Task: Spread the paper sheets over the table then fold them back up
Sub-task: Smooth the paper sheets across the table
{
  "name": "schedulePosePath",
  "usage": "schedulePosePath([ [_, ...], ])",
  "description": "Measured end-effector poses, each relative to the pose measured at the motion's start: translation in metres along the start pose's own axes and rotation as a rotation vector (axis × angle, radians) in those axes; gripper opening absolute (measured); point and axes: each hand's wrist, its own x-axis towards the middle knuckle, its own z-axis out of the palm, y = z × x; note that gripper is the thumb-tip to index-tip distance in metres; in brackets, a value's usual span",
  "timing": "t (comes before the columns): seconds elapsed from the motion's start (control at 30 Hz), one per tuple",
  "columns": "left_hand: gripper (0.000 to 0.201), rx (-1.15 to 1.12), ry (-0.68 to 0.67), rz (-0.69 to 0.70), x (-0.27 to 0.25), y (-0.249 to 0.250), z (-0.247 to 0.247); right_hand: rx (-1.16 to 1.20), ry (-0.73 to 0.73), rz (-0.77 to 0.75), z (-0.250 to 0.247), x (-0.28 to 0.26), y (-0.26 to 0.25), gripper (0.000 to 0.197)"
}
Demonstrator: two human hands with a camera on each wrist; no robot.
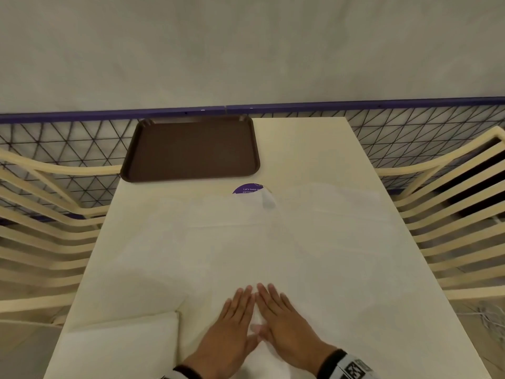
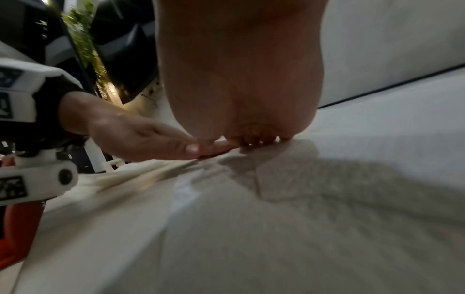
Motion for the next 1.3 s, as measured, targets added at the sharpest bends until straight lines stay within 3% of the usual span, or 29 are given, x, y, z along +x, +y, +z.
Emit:
schedulePosePath([
  [0.17, 0.09, 0.023, -0.115, -0.035, -0.013, -0.014, -0.003, -0.114, -0.157, 0.124, -0.006, -0.003, 0.018, 0.055],
  [0.3, 0.075, 0.074, -0.131, -0.148, -0.03, -0.034, -0.005, -0.197, -0.258, 0.185, -0.022, -0.024, 0.038, 0.052],
  [0.37, 0.074, 0.09, -0.068, -0.189, -0.034, -0.041, -0.004, -0.244, -0.242, 0.184, -0.024, -0.031, 0.048, 0.052],
  [0.47, 0.065, 0.108, 0.099, -0.139, -0.022, -0.036, -0.019, -0.265, -0.225, 0.222, -0.024, -0.033, 0.051, 0.055],
  [0.57, 0.032, 0.178, 0.207, -0.143, 0.016, -0.035, -0.056, -0.239, -0.197, 0.218, -0.022, -0.032, 0.047, 0.064],
  [0.6, 0.039, 0.167, 0.185, -0.189, 0.03, -0.037, -0.066, -0.238, -0.156, 0.205, -0.025, -0.029, 0.045, 0.061],
  [0.67, 0.073, 0.028, 0.028, -0.311, 0.053, -0.045, -0.078, -0.184, -0.151, 0.199, -0.033, -0.027, 0.042, 0.043],
  [0.73, 0.089, 0.001, -0.137, -0.383, 0.068, -0.053, -0.082, -0.153, -0.101, 0.221, -0.039, -0.024, 0.04, 0.039],
  [0.8, 0.089, 0.05, -0.229, -0.437, 0.08, -0.057, -0.087, -0.179, -0.045, 0.201, -0.047, -0.022, 0.036, 0.053],
  [0.83, 0.086, 0.066, -0.245, -0.447, 0.083, -0.058, -0.087, -0.173, 0.022, 0.185, -0.05, -0.022, 0.037, 0.055],
  [0.93, 0.078, 0.055, -0.303, -0.468, 0.083, -0.057, -0.089, -0.112, 0.021, 0.167, -0.063, -0.007, 0.028, 0.052],
  [1.0, 0.066, 0.041, -0.252, -0.457, 0.077, -0.053, -0.089, -0.103, 0.103, 0.156, -0.072, 0.005, 0.021, 0.057],
  [1.07, 0.045, -0.019, -0.112, -0.414, 0.067, -0.042, -0.096, -0.06, 0.197, 0.105, -0.085, 0.018, 0.007, 0.066],
  [1.17, 0.01, -0.172, 0.116, -0.33, 0.04, -0.028, -0.113, -0.066, 0.161, -0.086, -0.099, 0.04, -0.018, 0.076],
  [1.2, 0.005, -0.231, 0.158, -0.323, 0.028, -0.025, -0.122, -0.046, 0.117, -0.138, -0.103, 0.046, -0.028, 0.071],
  [1.3, 0.022, -0.439, 0.257, -0.373, -0.014, -0.033, -0.149, 0.093, -0.024, -0.13, -0.114, 0.061, -0.058, 0.029],
])
